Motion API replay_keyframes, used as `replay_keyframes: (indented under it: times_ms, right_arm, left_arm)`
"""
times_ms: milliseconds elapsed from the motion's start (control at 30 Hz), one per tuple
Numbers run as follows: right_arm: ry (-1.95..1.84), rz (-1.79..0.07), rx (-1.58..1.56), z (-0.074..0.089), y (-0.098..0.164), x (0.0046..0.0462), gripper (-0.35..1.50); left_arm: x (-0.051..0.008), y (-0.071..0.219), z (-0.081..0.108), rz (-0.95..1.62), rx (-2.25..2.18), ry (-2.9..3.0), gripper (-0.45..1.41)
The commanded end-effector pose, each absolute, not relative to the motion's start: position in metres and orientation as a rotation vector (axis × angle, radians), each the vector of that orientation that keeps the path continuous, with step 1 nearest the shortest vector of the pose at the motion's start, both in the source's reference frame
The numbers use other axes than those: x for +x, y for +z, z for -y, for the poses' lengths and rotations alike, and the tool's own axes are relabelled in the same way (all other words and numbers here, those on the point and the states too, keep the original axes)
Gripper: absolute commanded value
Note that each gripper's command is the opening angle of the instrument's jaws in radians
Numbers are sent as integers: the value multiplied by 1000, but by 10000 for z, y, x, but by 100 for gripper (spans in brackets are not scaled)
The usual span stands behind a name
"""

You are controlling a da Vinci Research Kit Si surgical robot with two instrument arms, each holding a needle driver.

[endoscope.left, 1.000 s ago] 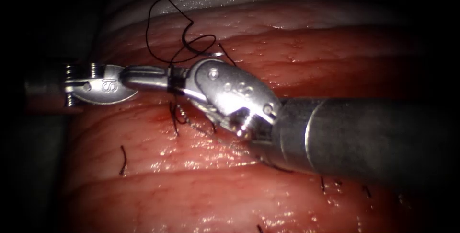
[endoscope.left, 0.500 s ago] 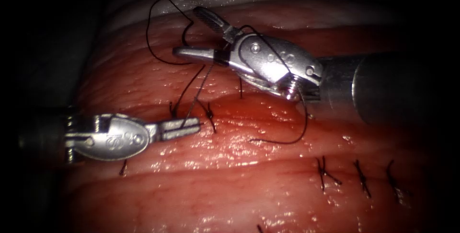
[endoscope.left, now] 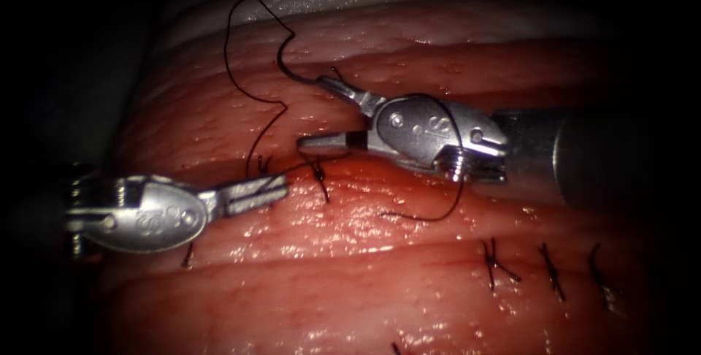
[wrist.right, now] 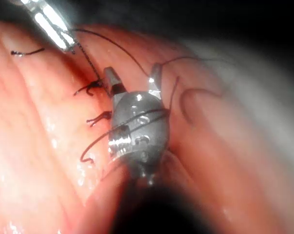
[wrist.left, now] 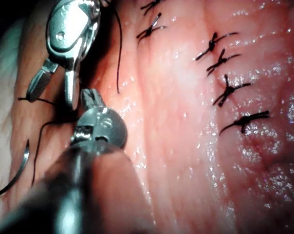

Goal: Wound Closure
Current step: Wrap the suture counter-clockwise twice around the right needle driver.

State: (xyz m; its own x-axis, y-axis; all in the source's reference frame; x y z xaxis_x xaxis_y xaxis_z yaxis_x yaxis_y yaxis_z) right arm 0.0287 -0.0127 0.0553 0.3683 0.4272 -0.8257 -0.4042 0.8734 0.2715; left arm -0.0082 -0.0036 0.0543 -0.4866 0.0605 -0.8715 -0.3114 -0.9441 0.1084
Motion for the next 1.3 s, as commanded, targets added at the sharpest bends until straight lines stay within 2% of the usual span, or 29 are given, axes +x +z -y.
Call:
replay_keyframes:
  times_ms: [33,167,500,567,667,733,767,800,900,1067,1100,1200,1300]
  right_arm:
    - [499,-1052,94,140,560,297,126]
    - [461,-1038,162,149,564,298,126]
    - [376,-1140,356,163,568,297,121]
    - [363,-1161,404,167,570,295,110]
    - [346,-1195,451,170,573,288,78]
    - [343,-1199,460,170,574,286,74]
    - [346,-1206,480,169,575,281,53]
    - [348,-1206,486,169,575,279,46]
    - [349,-1209,491,169,577,273,43]
    - [378,-1261,508,167,575,265,58]
    - [408,-1325,526,166,574,264,54]
    - [474,-1447,557,164,574,264,26]
    - [583,-1622,568,160,577,266,26]
  left_arm:
    - [-86,544,32,-386,-1464,2509,-45]
    - [-86,536,22,-402,-1461,2515,-45]
    - [-105,547,-32,-422,-1421,2574,-45]
    - [-117,566,-43,-403,-1414,2601,-45]
    - [-128,597,-55,-360,-1401,2637,-45]
    - [-129,604,-56,-357,-1398,2642,-45]
    - [-132,615,-59,-349,-1396,2650,-45]
    - [-132,622,-61,-343,-1393,2658,-45]
    - [-132,637,-64,-343,-1389,2664,-45]
    - [-126,663,-66,-339,-1394,2656,-45]
    - [-123,669,-60,-329,-1394,2651,-45]
    - [-118,679,-46,-321,-1394,2642,-45]
    - [-114,688,-20,-327,-1388,2639,-45]
